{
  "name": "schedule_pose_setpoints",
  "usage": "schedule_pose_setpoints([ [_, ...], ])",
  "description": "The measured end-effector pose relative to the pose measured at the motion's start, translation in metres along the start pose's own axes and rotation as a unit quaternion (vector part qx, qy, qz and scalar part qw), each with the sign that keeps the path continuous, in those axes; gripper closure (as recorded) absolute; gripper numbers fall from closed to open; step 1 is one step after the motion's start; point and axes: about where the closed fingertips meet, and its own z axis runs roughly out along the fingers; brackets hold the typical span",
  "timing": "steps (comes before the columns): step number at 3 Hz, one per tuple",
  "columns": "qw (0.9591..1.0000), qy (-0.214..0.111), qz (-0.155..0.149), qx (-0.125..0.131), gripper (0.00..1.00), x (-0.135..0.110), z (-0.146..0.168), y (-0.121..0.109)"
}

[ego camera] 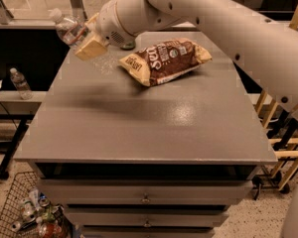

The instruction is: Knock water bottle over

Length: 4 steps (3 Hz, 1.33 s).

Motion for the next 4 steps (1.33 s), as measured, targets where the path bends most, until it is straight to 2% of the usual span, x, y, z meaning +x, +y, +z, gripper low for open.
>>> schedule_pose_setpoints([
  [1, 0.9992, 0.021, -0.014, -0.032, 1.0, -0.002, 0.004, 0.007],
  [2, 0.9935, 0.056, -0.045, -0.088, 1.0, -0.014, 0.011, 0.015],
  [3, 0.9789, 0.116, -0.069, -0.154, 1.0, -0.016, 0.017, 0.037],
  [4, 0.9526, 0.201, -0.073, -0.216, 1.0, 0.0, 0.014, 0.07],
])
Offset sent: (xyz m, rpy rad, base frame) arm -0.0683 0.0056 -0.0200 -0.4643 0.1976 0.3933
